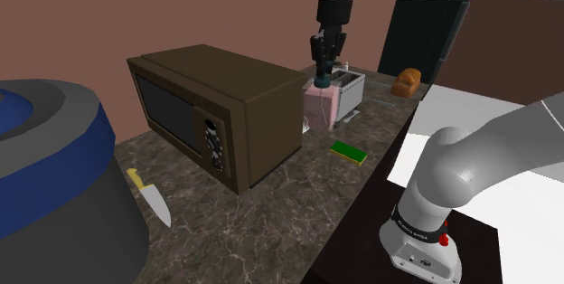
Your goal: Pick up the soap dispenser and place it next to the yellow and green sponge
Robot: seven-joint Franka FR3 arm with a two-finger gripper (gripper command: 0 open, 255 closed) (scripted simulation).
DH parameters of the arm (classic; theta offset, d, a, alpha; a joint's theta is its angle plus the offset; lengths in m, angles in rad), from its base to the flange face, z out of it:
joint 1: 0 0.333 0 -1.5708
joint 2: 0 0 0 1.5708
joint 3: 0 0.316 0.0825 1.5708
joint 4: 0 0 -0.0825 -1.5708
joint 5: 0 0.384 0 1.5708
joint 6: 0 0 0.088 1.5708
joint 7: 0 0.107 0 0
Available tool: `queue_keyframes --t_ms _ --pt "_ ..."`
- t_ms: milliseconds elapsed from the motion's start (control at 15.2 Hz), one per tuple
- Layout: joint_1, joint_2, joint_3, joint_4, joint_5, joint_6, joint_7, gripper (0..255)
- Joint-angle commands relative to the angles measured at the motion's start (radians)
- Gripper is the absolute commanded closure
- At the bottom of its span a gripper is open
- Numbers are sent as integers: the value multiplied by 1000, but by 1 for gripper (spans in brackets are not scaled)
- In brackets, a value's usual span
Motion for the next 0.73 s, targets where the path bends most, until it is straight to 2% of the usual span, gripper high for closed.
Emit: queue_keyframes --t_ms 0,528,660 --pt "-11 -20 -40 -14 -23 -9 -47 255" --pt "-60 -57 -209 -28 -134 -35 -239 255" --pt "-64 -63 -224 -44 -145 -25 -255 255"
